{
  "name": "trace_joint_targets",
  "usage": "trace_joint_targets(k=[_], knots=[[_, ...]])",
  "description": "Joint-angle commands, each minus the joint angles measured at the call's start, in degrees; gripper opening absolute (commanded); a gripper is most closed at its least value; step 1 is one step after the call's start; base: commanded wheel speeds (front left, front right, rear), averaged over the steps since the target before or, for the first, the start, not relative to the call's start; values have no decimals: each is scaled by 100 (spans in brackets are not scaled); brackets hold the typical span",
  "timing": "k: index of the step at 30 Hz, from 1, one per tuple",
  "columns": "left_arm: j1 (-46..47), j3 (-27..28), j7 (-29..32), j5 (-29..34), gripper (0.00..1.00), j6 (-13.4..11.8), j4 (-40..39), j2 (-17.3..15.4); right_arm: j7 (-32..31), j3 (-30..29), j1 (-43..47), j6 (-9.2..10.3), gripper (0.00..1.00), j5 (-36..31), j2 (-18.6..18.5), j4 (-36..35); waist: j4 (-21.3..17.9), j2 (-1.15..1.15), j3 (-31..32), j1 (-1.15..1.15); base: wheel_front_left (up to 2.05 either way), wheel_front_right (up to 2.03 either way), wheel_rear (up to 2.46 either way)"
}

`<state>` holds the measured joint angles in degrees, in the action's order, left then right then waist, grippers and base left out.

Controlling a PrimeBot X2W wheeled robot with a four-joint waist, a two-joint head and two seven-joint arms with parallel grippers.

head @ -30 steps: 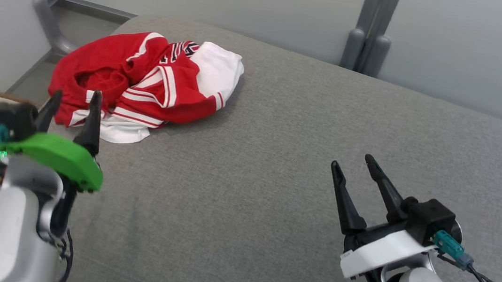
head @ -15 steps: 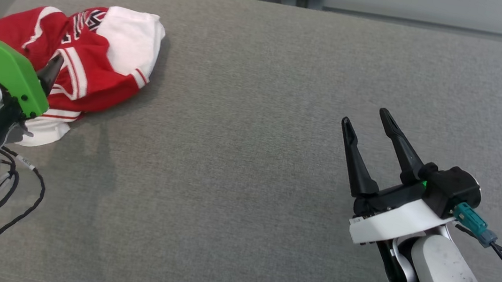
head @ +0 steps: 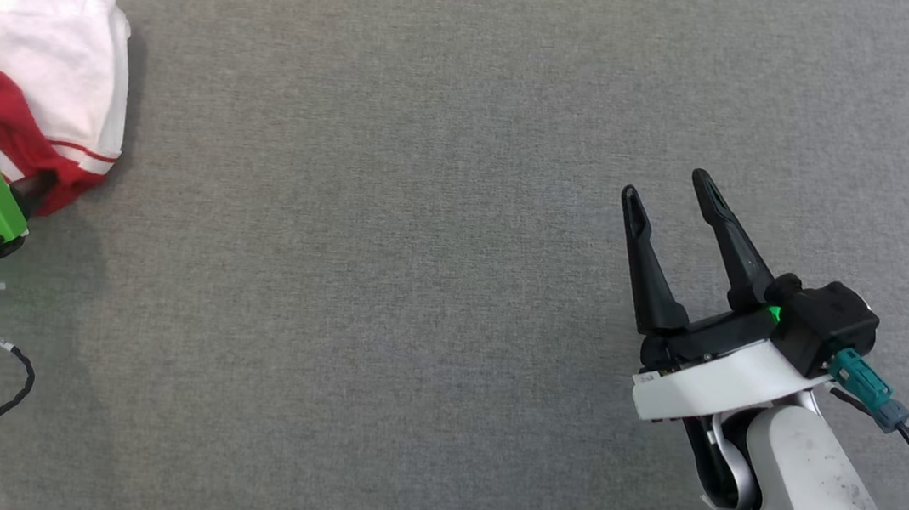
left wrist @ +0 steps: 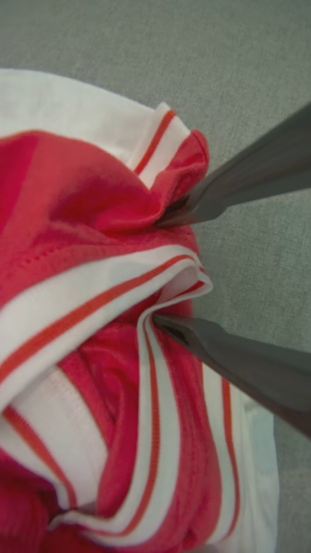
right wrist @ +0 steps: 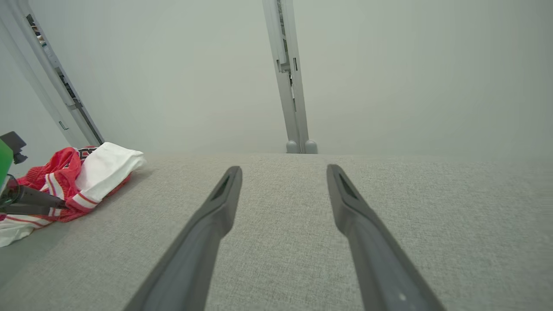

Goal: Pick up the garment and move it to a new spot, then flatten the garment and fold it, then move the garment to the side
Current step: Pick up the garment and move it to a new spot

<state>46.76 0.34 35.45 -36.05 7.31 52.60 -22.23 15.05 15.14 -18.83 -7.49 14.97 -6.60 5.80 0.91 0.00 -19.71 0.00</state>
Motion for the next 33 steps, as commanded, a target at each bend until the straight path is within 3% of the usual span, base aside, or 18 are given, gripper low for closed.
trace_joint_targets(k=[1,2,3,13,24,28,33], knots=[[85,-25,-60,-22,91,22,98,-42,18,-9,-64,0,100,38,9,1,-175,0,-163,0,0,0,0],[101,-61,-80,-32,37,22,141,-51,18,-10,-66,0,100,41,15,15,-182,0,-161,0,0,0,0],[109,-105,-117,-48,0,23,166,-51,17,-8,-66,0,100,43,23,27,-182,0,-152,0,0,0,0],[7,-827,-411,-50,0,21,-143,-343,18,66,123,0,100,114,115,199,-169,0,475,0,0,0,0],[194,-2152,-277,-313,0,21,-2034,-854,18,7,478,0,100,267,282,340,-513,0,1383,0,0,0,0],[263,-2451,-142,-523,0,21,-2797,-821,17,-34,546,0,100,299,313,335,-745,0,1558,0,0,0,0],[453,-2631,-35,-797,0,22,-3723,-550,18,-151,606,0,100,314,341,299,-1052,0,1656,0,0,0,0]])
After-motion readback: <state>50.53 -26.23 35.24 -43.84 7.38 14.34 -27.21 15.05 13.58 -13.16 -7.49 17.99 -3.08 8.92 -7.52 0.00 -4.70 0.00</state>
